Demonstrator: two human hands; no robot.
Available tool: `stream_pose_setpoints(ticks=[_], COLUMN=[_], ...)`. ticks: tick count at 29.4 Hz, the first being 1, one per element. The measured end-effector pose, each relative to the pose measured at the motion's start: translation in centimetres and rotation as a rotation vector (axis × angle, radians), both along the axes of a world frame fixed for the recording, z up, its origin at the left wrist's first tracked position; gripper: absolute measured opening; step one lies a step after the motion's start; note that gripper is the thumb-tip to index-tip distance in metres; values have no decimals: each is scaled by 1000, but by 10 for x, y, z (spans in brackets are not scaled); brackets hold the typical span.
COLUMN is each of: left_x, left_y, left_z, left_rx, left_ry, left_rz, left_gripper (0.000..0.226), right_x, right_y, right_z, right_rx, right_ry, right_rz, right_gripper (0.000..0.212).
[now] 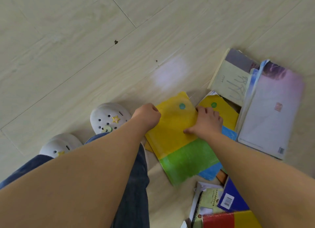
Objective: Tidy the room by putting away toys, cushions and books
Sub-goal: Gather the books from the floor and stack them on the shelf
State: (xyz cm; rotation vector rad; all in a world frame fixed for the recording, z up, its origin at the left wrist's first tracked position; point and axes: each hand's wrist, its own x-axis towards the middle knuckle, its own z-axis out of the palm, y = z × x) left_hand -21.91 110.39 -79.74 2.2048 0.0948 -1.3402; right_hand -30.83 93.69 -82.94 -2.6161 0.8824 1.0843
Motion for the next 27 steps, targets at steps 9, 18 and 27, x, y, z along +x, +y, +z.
stream_pose_setpoints(ticks=[9,18,27], left_x=[23,40,90], left_y=[47,15,67], left_z=[-25,-18,-22], left_rx=[-25,-393,-377], left_ry=[-38,110,217], left_rz=[362,842,984], left_gripper=[22,82,52], right_x=[19,101,125], right_y=[-5,-4,22], right_z=[17,63,25], right_rx=[254,875,1094], right_ry=[-123,-855,-699], right_rz=[-48,-861,-1163], right_gripper=[31,22,12])
